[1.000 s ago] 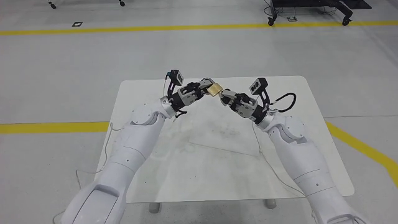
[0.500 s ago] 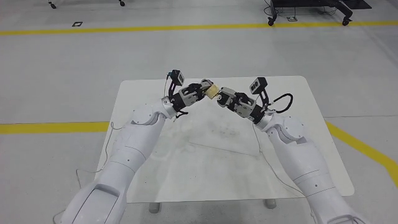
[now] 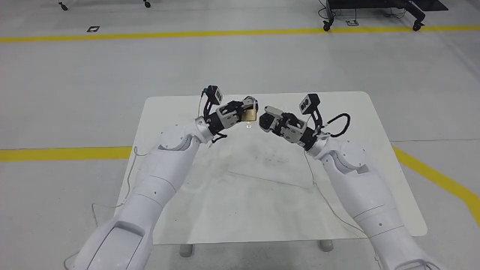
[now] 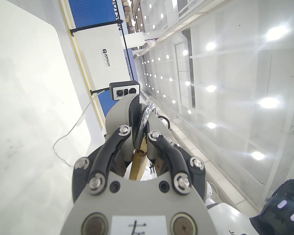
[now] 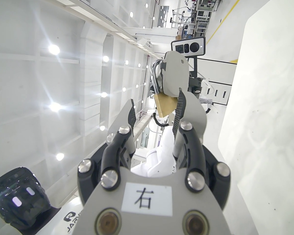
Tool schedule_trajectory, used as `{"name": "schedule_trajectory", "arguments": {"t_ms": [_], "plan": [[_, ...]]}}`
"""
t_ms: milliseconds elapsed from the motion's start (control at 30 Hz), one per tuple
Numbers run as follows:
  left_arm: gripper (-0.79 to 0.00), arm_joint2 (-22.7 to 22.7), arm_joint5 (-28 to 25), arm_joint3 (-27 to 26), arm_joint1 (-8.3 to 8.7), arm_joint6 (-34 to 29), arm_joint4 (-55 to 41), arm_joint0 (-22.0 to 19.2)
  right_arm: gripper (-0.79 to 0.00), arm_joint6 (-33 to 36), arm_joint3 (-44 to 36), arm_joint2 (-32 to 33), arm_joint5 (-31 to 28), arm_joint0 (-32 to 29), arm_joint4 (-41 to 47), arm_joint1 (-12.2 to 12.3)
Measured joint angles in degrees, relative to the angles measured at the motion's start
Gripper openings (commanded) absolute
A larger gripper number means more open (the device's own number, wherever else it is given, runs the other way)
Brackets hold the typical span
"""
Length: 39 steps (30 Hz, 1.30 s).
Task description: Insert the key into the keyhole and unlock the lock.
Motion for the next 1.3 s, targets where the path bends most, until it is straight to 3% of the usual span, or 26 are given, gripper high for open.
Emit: {"name": "schedule_trajectory", "arguments": {"t_ms": [67,133,767,1100,1300], "plan": [[-0.785,0.2,1.6,0.5,-0.04,0.4,0.2,-0.2,-0.351,-0.2,0.1,0.1,-0.2,0.0,-0.4,0.0],[-0.785,0.8,4.6,1.4,-0.10,0.6,0.9,-0.7,0.000,-0.6,0.2,0.7,-0.5,0.0,-0.6,0.1],[-0.785,7.6,12.6,5.1,-1.26,1.8,13.1,-4.3,0.000,-1.1,0.2,2.5,-0.7,-0.2,-0.6,0.5],[-0.785,13.1,23.0,8.2,-3.04,2.6,19.8,-7.4,0.000,-5.0,-2.4,12.3,-3.9,-5.5,3.1,1.9],[-0.785,19.0,29.6,9.4,-5.03,1.9,27.0,-9.9,0.000,-5.0,-2.4,12.5,-3.8,-5.6,3.3,1.9]]}}
